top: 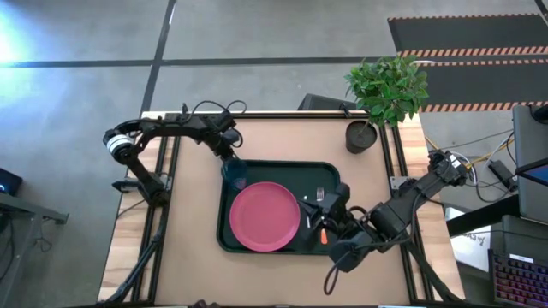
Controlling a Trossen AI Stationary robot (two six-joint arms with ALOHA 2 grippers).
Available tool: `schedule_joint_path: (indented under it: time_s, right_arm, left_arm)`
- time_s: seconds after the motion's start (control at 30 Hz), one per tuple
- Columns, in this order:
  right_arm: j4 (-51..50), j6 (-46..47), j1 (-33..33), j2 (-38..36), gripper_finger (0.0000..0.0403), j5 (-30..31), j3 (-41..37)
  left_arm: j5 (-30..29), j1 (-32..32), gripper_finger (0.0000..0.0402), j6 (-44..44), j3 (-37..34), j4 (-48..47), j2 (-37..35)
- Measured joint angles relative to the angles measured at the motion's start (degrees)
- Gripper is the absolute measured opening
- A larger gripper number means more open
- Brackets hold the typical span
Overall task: Pick and place plate/cup/fork/spoon on tray
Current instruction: Move the black serving tray to the center of the table
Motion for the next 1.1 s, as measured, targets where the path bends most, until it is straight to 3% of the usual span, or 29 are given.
schedule_joint_path:
  time_s: [0.17, 1.1]
  right_arm:
    - [0.1, 0.0, 0.0, 0.0, 0.0008, 0.0, 0.0]
    - [0.5, 0.1, 0.0, 0.0, 0.0008, 0.5, 0.0]
  left_arm:
    - [-3.8, 0.1, 0.0, -0.5, 0.5, 5.0, -0.4]
    - [-2.5, 1.2, 0.0, -7.3, 0.2, 6.8, 5.0]
